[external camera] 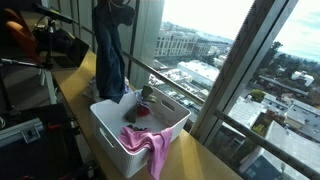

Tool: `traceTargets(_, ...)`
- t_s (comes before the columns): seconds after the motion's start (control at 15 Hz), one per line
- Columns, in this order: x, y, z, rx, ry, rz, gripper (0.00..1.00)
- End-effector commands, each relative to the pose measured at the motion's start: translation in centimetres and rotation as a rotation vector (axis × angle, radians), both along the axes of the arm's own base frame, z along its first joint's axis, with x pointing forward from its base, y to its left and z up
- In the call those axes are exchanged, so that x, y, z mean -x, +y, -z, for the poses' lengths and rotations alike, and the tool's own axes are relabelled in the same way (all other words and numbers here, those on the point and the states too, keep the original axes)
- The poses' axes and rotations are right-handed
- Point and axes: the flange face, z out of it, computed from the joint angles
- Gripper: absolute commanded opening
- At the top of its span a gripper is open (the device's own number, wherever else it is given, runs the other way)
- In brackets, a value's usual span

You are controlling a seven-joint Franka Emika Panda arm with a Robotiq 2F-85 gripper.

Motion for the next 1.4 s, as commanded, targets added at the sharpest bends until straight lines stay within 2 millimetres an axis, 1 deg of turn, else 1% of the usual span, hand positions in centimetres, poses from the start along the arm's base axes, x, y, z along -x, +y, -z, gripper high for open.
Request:
traceTargets(0.0, 0.8, 6.4, 0.4, 0.005, 0.027, -0.029, 0.00)
traceTargets(0.13, 0.8, 8.8, 1.3, 0.011, 0.037, -0.045, 0.00)
traceTargets(0.2, 0.8, 9.5, 1.3, 0.011, 0.044, -0.053, 0.00)
traceTargets(0.27, 0.1, 10.1, 2.1, 0.017, 0.048, -0.056, 0.00)
traceTargets(0.47, -1.8, 10.4, 4.1, 0.024, 0.076, -0.058, 0.00)
traceTargets(0.67, -3.9, 9.7, 6.8, 0.021, 0.115, -0.042, 0.00)
traceTargets(0.73, -4.6, 9.4, 8.0, 0.020, 0.130, -0.036, 0.00)
traceTargets(0.93, -6.8, 8.6, 12.8, 0.038, 0.184, -0.019, 0.00)
traceTargets(1.07, -7.5, 8.4, 16.5, 0.053, 0.235, -0.014, 0.00)
traceTargets(1.27, -7.4, 10.0, 22.7, 0.086, 0.309, -0.032, 0.00)
traceTargets(1.33, -7.3, 10.5, 24.4, 0.094, 0.331, -0.040, 0.00)
